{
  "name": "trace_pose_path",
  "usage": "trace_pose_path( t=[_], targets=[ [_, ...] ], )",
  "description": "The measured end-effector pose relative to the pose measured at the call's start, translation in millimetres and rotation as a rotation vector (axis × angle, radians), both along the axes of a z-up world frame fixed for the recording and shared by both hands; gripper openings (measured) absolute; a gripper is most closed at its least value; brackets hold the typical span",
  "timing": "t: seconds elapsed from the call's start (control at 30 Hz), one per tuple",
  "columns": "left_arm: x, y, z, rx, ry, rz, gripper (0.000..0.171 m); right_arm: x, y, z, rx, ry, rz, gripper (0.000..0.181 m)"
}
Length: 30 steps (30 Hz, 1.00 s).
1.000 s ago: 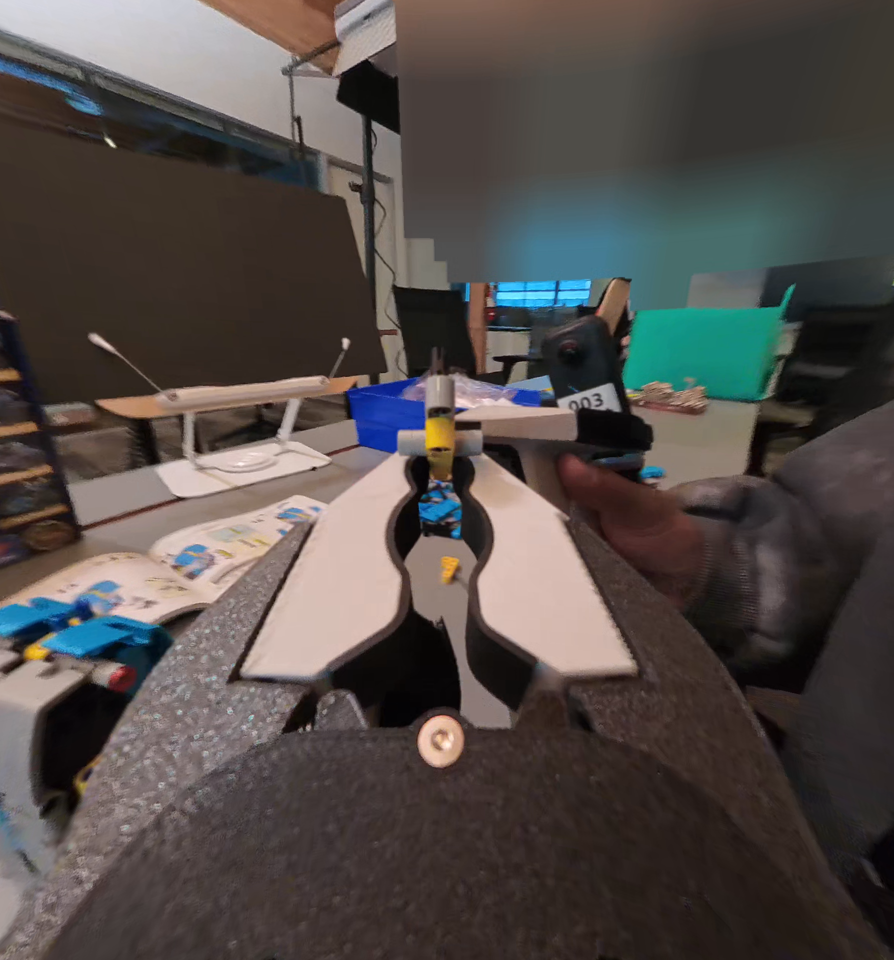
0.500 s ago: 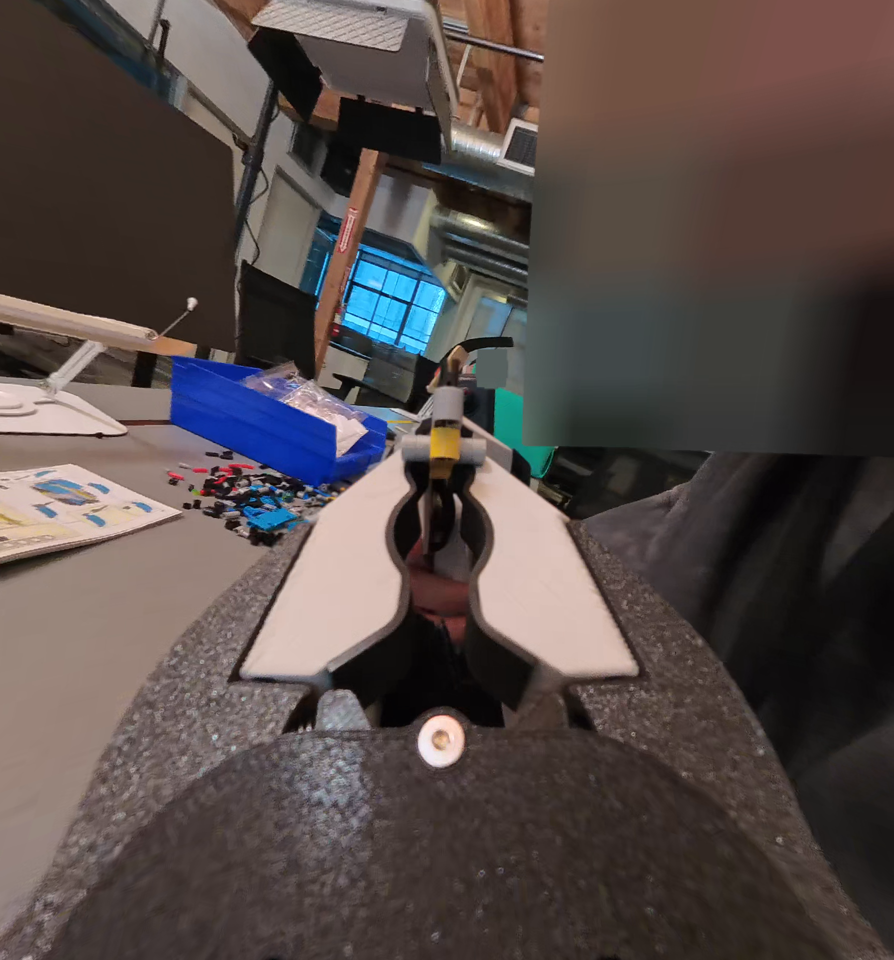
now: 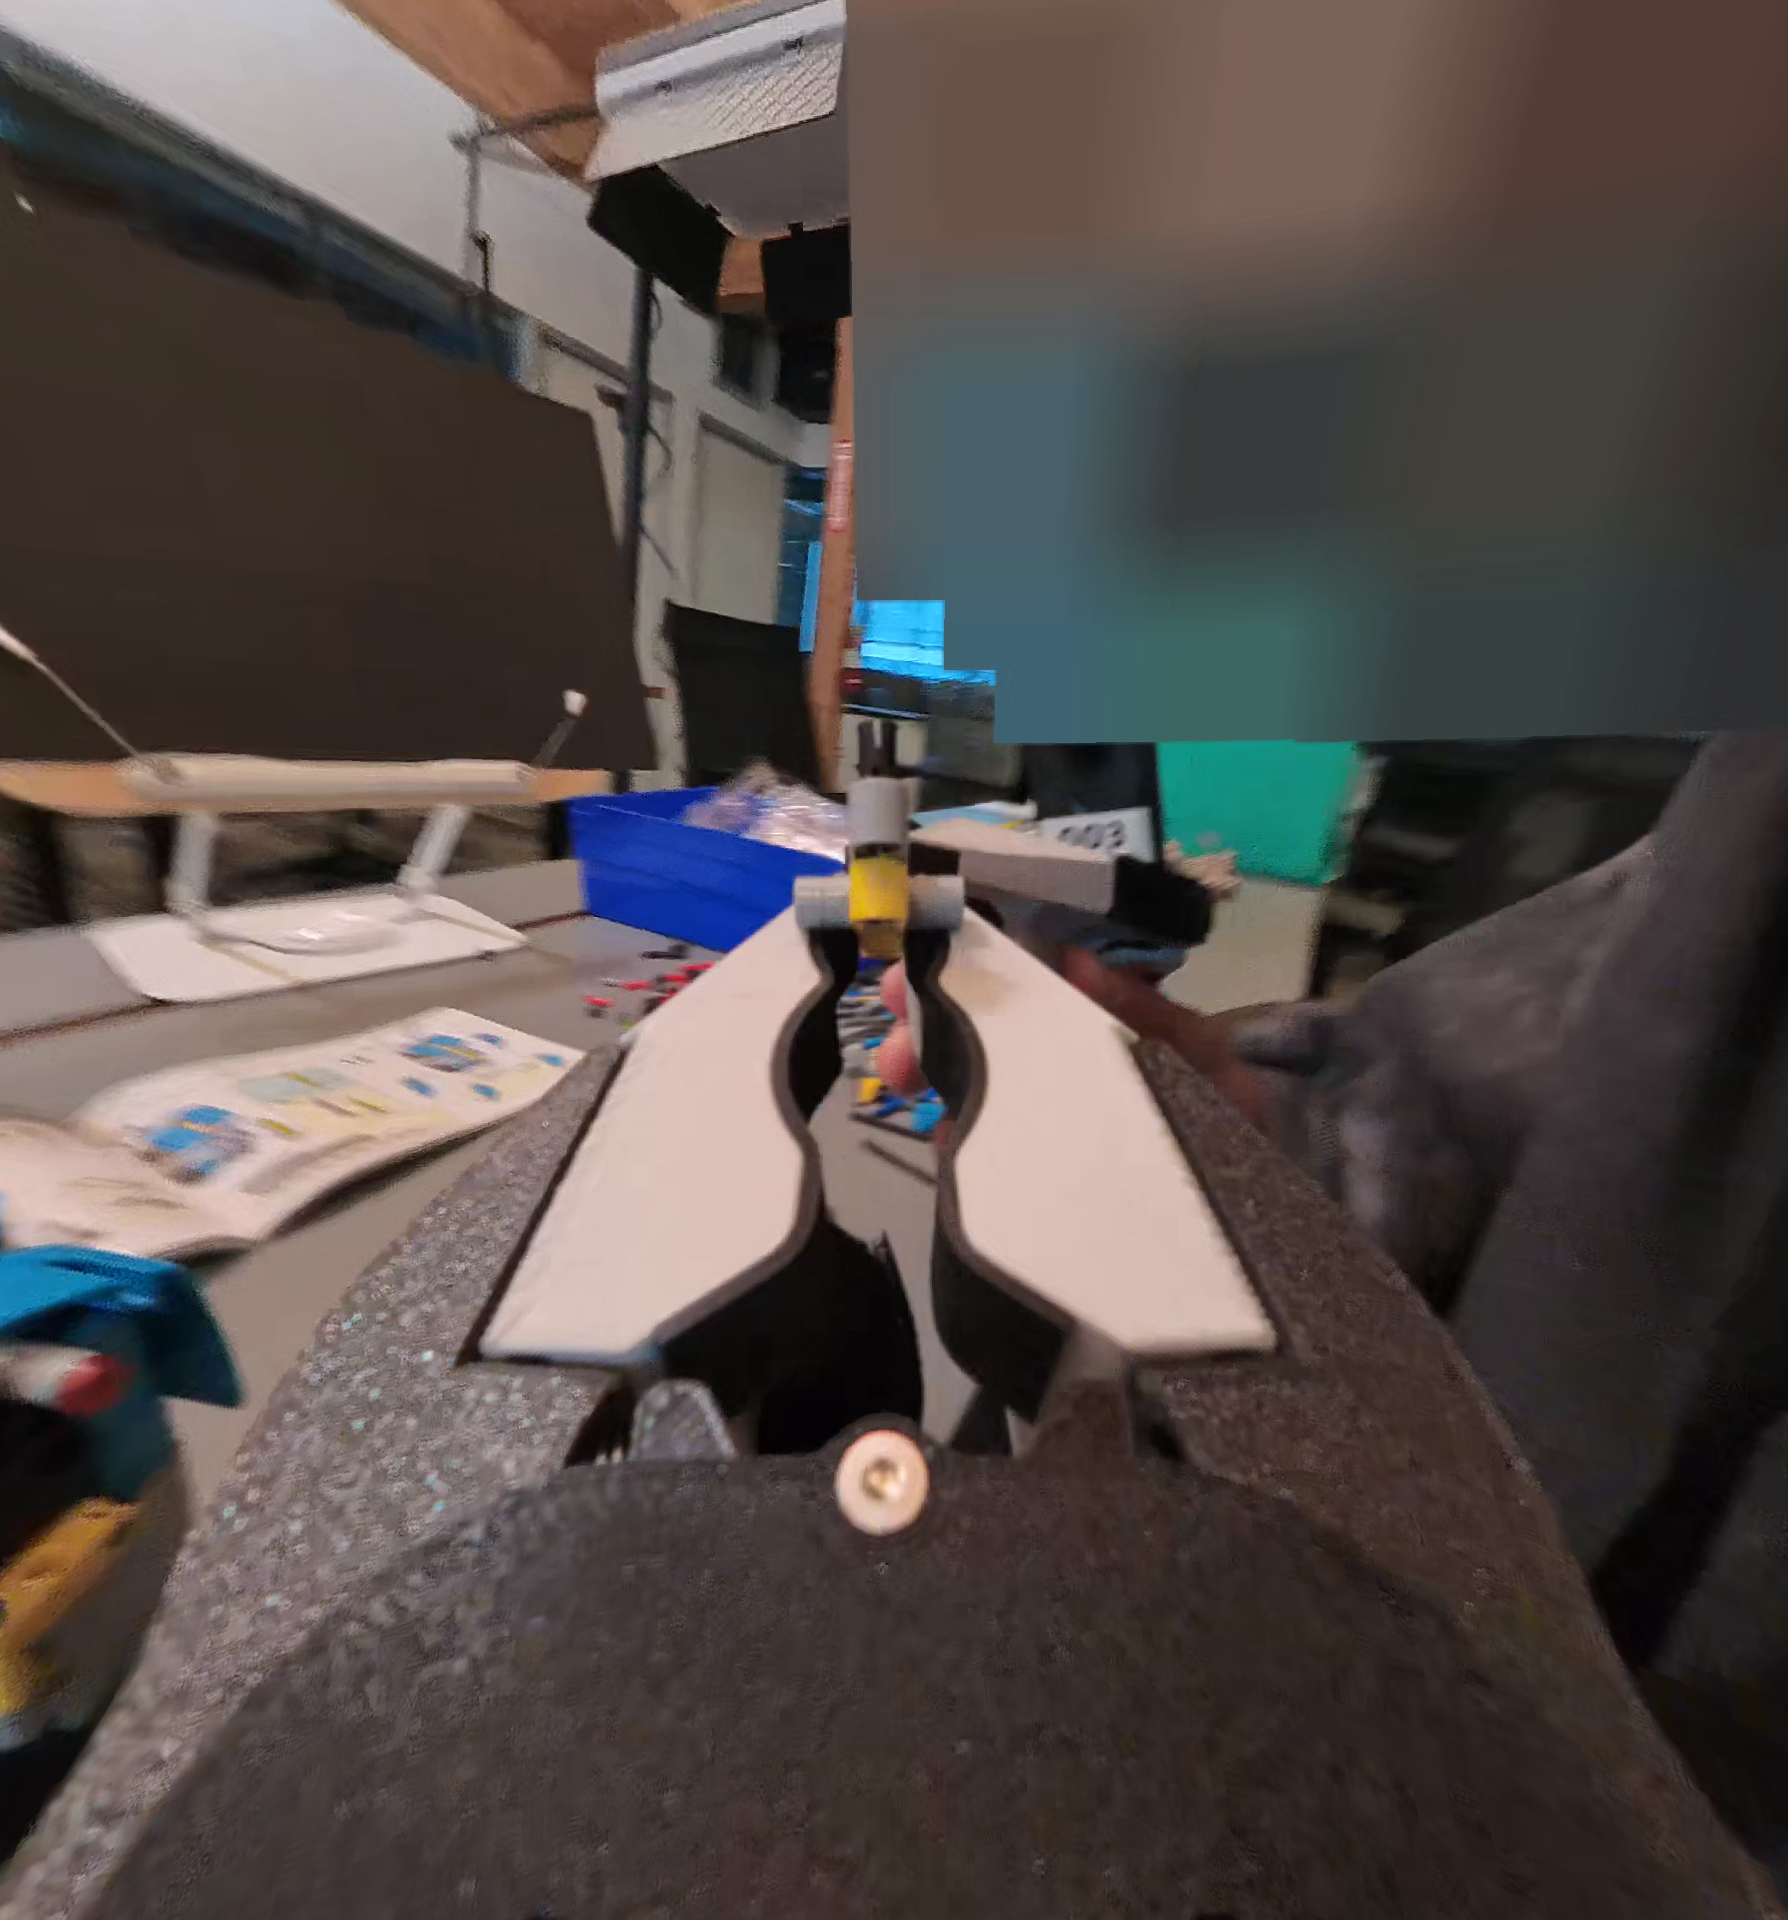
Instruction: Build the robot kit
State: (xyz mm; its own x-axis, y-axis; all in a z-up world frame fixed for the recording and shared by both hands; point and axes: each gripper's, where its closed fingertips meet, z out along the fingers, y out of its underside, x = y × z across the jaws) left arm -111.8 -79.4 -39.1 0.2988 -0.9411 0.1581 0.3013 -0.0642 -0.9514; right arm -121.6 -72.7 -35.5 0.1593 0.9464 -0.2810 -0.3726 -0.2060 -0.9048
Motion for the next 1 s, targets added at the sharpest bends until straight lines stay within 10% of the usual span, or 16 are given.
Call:
trace_pose_path(
  t=[0.63,1.0],
  targets=[
    [0.8,8.0,-5.6,0.398,0.340,0.429,0.007,1.2,6.5,-5.0,0.028,-0.066,-0.136,0.002],
    [-6.0,1.0,7.8,0.281,0.146,0.268,0.007,19.7,7.3,10.2,0.038,0.068,-0.106,0.017]
  ],
)
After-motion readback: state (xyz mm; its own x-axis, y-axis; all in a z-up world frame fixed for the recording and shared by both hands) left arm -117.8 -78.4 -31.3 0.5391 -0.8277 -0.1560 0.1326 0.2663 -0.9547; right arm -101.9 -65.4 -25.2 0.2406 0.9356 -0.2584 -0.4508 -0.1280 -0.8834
